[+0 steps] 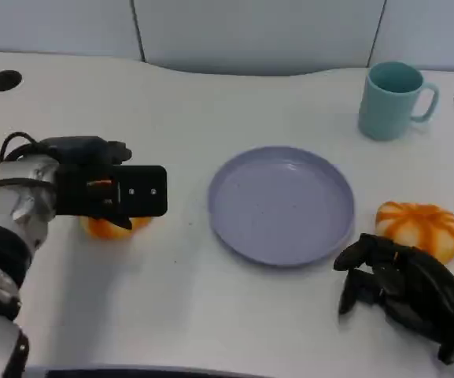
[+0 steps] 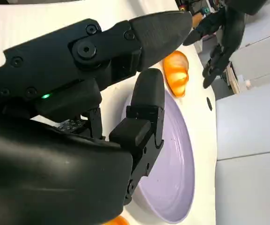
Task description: Grasp the bread from the table and place it into the plate.
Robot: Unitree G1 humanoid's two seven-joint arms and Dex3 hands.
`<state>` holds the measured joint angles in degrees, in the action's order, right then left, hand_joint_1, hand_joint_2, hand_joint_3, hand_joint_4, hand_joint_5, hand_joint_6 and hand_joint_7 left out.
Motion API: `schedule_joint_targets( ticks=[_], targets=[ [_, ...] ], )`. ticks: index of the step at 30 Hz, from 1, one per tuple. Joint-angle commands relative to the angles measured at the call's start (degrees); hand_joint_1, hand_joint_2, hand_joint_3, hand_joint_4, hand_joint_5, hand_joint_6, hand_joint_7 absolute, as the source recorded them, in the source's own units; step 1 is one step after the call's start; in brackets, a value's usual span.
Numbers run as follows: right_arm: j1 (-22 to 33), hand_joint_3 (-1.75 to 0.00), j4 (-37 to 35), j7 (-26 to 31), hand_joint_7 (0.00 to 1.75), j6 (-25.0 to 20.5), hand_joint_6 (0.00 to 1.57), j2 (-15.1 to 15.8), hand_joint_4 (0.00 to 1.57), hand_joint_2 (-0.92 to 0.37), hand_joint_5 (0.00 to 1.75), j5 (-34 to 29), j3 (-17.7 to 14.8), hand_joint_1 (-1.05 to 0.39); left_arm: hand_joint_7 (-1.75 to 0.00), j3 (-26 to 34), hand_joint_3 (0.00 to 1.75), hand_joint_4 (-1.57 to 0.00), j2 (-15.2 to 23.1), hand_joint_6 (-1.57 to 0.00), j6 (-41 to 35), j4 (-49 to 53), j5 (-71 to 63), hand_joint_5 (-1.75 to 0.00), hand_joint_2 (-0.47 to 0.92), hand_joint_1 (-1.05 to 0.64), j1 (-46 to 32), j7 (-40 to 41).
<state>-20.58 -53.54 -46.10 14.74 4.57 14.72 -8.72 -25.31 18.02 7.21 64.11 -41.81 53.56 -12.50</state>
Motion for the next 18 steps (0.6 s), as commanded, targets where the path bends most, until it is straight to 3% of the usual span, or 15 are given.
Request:
schedule_joint_targets(
  ticks=[1, 7, 18],
  targets=[
    [2.5, -0.14, -0.9, 0.4, 1.08, -2.2, 0.72, 0.1, 0.60, -0.92, 1.56, -0.6, 0.6, -0.52, -0.02, -0.5, 0.00, -0.08, -1.2, -0.27, -1.2, 3.5, 1.4, -0.25, 0.79, -0.92, 2.3, 0.1],
    [2.6, -0.13, -0.8, 0.6, 1.09, -2.5, 0.72, 0.1, 0.60, -0.92, 1.57, -0.4, 0.4, -0.52, -0.02, -1.1, 0.00, -0.07, -2.9, -0.27, -3.5, 6.3, 2.7, -0.24, 0.71, -0.87, 3.3, -0.2],
    [2.9, -0.13, -0.7, 0.0, 1.08, -2.6, 0.72, 0.0, 0.60, -0.92, 1.55, 0.3, 0.2, -0.52, -0.02, -1.9, 0.00, -0.09, -4.6, -0.32, -5.7, 9.0, 3.6, -0.24, 0.68, -0.84, 2.2, 0.6]
  ],
)
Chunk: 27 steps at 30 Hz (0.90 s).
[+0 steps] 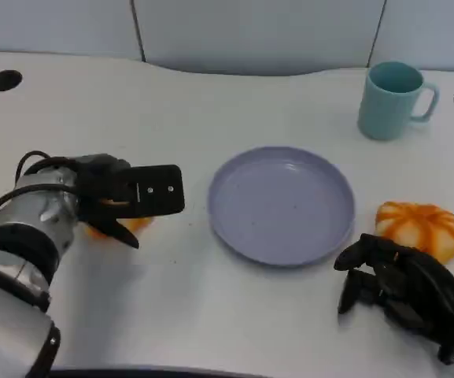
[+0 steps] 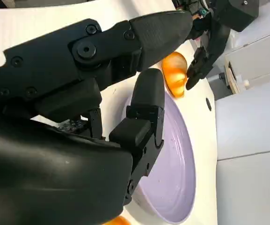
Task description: Grasp the bread from the table and place it into the plate.
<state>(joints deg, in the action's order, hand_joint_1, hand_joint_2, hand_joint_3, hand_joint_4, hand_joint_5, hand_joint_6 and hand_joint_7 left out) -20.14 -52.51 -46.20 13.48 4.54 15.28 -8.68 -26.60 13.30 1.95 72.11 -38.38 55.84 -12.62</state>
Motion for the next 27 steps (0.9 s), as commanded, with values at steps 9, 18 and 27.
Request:
schedule_joint_targets(
  ticks=[9, 18, 27],
  targets=[
    [3.0, -0.12, -1.4, -1.1, 1.07, -1.0, 0.72, 0.0, 0.62, -0.92, 1.54, 0.6, 0.0, -0.52, -0.02, -3.9, 0.00, -0.13, -1.2, -0.35, -1.3, 3.2, -1.6, -0.23, 0.68, -0.74, -1.5, 5.1],
    [3.8, -0.14, -0.2, -0.7, 1.07, -1.6, 0.71, 0.5, 0.62, -0.92, 1.54, 0.5, 0.2, -0.51, 0.00, -5.6, 0.01, -0.20, -2.1, -0.32, -1.0, 4.4, -2.5, -0.21, 0.69, -0.63, -4.2, 12.3],
    [3.7, -0.14, -0.2, -0.1, 1.08, -1.1, 0.71, 0.7, 0.59, -0.92, 1.57, 0.0, 0.3, -0.52, -0.06, -6.8, 0.00, -0.34, -1.8, -0.45, -0.6, 5.2, -2.8, -0.28, 0.71, -0.56, -5.5, 15.7]
  ],
)
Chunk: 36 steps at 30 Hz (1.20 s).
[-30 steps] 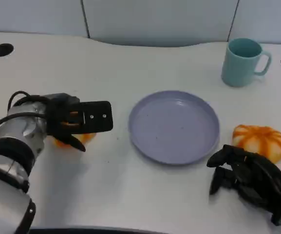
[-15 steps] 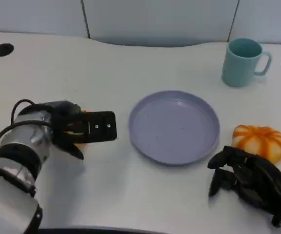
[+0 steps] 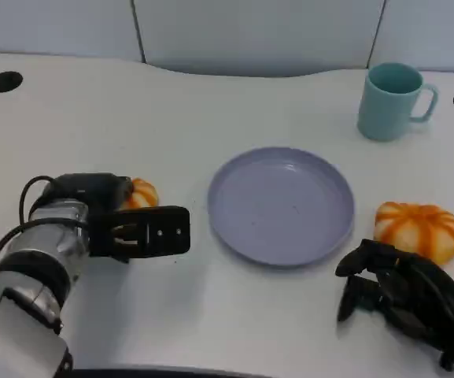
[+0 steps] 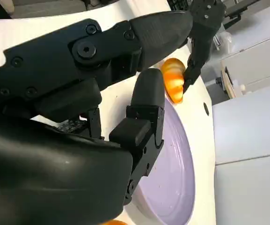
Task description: Grasp the bread from the table and place it into the plate.
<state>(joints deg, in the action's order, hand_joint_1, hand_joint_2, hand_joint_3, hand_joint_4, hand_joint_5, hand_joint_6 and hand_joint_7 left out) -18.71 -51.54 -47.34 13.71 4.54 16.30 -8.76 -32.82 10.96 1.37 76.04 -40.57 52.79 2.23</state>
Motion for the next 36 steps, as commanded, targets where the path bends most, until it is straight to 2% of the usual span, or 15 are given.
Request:
schedule_joint_targets(
  ticks=[1, 3, 5, 7, 12, 15, 18, 19, 21, 22, 24, 26, 28, 32, 36],
  targets=[
    [2.4, -0.14, -1.1, 1.2, 1.09, -1.5, 0.71, 0.7, 0.60, -0.92, 1.58, -1.1, 0.5, -0.53, -0.09, -0.8, 0.00, -0.35, 0.6, -0.51, 0.2, 1.3, -0.8, -0.37, 0.71, -0.56, -2.6, 1.4],
    [2.3, -0.14, -1.3, 0.5, 1.08, -1.6, 0.71, 0.8, 0.59, -0.92, 1.58, -0.7, 0.3, -0.52, -0.24, -0.8, 0.00, -0.31, 0.8, -0.56, 1.1, 1.3, -0.5, -0.65, 0.71, -0.56, -3.0, 2.4],
    [2.3, -0.14, -1.5, 0.1, 1.08, -1.3, 0.70, 0.9, 0.61, -0.92, 1.60, -0.5, 0.2, -0.51, -0.71, -0.4, 0.00, -0.27, 0.9, -0.46, 1.9, 1.4, -0.1, -0.99, 0.71, -0.54, -3.1, 2.5],
    [2.4, -0.13, -1.4, 0.2, 1.07, -1.4, 0.72, 0.9, 0.61, -0.92, 1.58, -0.5, 0.2, -0.52, -0.85, -0.5, 0.00, -0.35, 1.0, -0.49, 2.2, 1.6, -0.2, -1.26, 0.72, -0.52, -3.1, 2.4],
    [2.7, -0.12, -0.5, 0.7, 1.05, -2.3, 0.73, 0.8, 0.61, -0.92, 1.55, -0.5, 0.2, -0.52, -0.68, -1.7, 0.00, -0.62, 1.3, -0.63, 3.3, 1.7, -1.4, -0.95, 0.74, -0.50, -3.6, 4.3],
    [2.8, -0.13, -0.6, 0.1, 1.05, -2.2, 0.72, 0.8, 0.61, -0.92, 1.56, -0.2, 0.1, -0.52, -0.86, -1.5, 0.00, -0.63, 1.3, -0.64, 4.1, 1.6, -1.3, -1.21, 0.72, -0.47, -4.4, 7.1],
    [2.9, -0.12, 0.3, 0.2, 1.06, -3.2, 0.72, 0.8, 0.60, -0.92, 1.58, -0.1, 0.2, -0.52, -1.43, -0.8, 0.01, -0.61, 1.2, -0.57, 5.0, 1.5, -0.8, -1.61, 0.75, -0.38, -5.5, 10.1],
    [3.0, -0.12, 0.5, 0.2, 1.06, -3.4, 0.72, 0.8, 0.61, -0.92, 1.59, -0.1, 0.2, -0.52, -1.46, -0.4, 0.02, -0.61, 1.1, -0.56, 5.2, 1.5, -0.5, -1.69, 0.77, -0.34, -5.8, 10.8],
    [3.1, -0.12, 0.7, 0.5, 1.06, -3.3, 0.72, 0.9, 0.60, -0.92, 1.59, -0.3, 0.3, -0.52, -1.26, 0.2, 0.03, -0.62, 1.0, -0.64, 5.7, 1.5, 0.0, -1.64, 0.78, -0.31, -6.5, 12.5],
    [3.1, -0.13, 0.7, 0.5, 1.06, -3.3, 0.72, 0.9, 0.60, -0.92, 1.59, -0.3, 0.3, -0.52, -1.04, 0.6, 0.05, -0.65, 1.0, -0.71, 5.9, 1.4, 0.3, -1.44, 0.80, -0.29, -6.9, 13.4],
    [3.1, -0.13, 0.6, 0.3, 1.07, -3.5, 0.72, 0.8, 0.60, -0.92, 1.59, -0.1, 0.3, -0.53, -1.01, 1.1, 0.08, -0.67, 1.1, -0.72, 6.6, 1.3, 0.7, -1.35, 0.83, -0.25, -7.4, 14.7],
    [3.1, -0.12, 0.6, 0.1, 1.07, -3.6, 0.72, 0.8, 0.60, -0.92, 1.58, 0.0, 0.3, -0.52, -1.19, 1.8, 0.20, -0.65, 1.5, -0.64, 8.2, 1.1, 1.3, -1.34, 0.81, -0.19, -7.9, 16.3],
    [3.1, -0.12, 0.4, 0.3, 1.07, -3.2, 0.72, 0.7, 0.61, -0.92, 1.58, -0.2, 0.3, -0.52, -1.63, 2.8, 0.62, -0.61, 1.7, -0.52, 9.2, 1.0, 2.0, -1.63, 0.63, -0.17, -8.1, 16.9],
    [3.1, -0.13, -0.2, 0.5, 1.06, -2.4, 0.72, 0.5, 0.61, -0.92, 1.57, -0.2, 0.2, -0.51, -1.74, 4.6, 0.93, -0.72, 2.3, -0.55, 10.8, 0.7, 3.6, -1.74, 0.53, -0.18, -7.7, 17.1],
    [3.1, -0.14, 0.3, 0.9, 1.07, -2.8, 0.72, 0.7, 0.60, -0.92, 1.56, -0.6, 0.6, -0.51, -1.75, 5.8, 1.03, -0.73, 3.2, -0.57, 13.9, -0.1, 4.1, -1.75, 0.46, -0.18, -7.2, 19.2]
  ],
)
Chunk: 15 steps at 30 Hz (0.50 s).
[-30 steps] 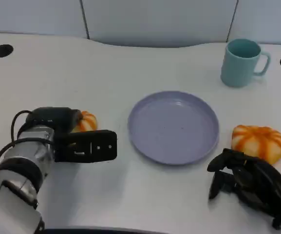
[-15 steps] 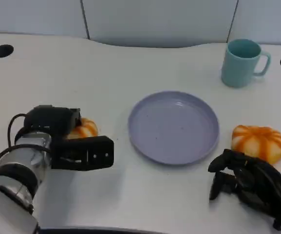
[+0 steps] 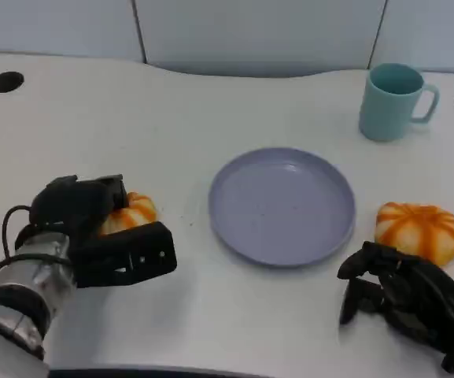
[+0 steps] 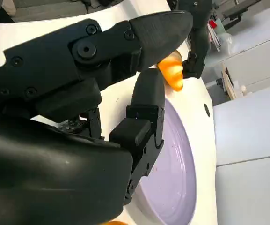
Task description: Grasp the bread from the table and place it into the plate.
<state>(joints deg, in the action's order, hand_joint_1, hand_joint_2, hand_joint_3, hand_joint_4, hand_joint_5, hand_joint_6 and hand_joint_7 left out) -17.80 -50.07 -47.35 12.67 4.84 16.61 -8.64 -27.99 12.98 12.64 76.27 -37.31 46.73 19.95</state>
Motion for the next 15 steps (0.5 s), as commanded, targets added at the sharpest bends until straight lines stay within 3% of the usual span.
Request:
schedule_joint_targets(
  ticks=[1, 6, 11, 15],
  targets=[
    [2.1, -0.14, -1.4, 0.9, 1.07, -1.4, 0.72, 0.3, 0.60, -0.92, 1.56, -0.9, 0.5, -0.51, -1.75, 1.1, 1.04, -0.74, 1.4, -0.58, 3.5, -0.6, 0.7, -1.75, 0.44, -0.19, -0.8, 2.4],
    [1.6, -0.14, -2.5, 0.8, 1.07, -0.8, 0.72, 0.1, 0.61, -0.92, 1.55, -0.7, 0.3, -0.52, -1.75, 1.5, 1.19, -0.79, 2.3, -0.61, 7.5, -1.3, 0.6, -1.75, 0.33, -0.16, 0.6, 5.9],
    [1.3, -0.13, -2.6, 1.0, 1.08, -1.2, 0.72, -0.1, 0.62, -0.92, 1.55, -0.7, 0.4, -0.52, -1.75, 2.6, 1.29, -0.79, 2.4, -0.65, 9.2, -2.3, 1.2, -1.75, 0.36, -0.16, 2.4, 6.5],
    [1.1, -0.13, -2.7, 1.0, 1.08, -1.3, 0.72, -0.1, 0.63, -0.92, 1.56, -0.8, 0.5, -0.53, -1.75, 3.3, 1.25, -0.80, 2.3, -0.67, 10.7, -2.6, 1.5, -1.75, 0.37, -0.14, 3.1, 7.0]
  ],
)
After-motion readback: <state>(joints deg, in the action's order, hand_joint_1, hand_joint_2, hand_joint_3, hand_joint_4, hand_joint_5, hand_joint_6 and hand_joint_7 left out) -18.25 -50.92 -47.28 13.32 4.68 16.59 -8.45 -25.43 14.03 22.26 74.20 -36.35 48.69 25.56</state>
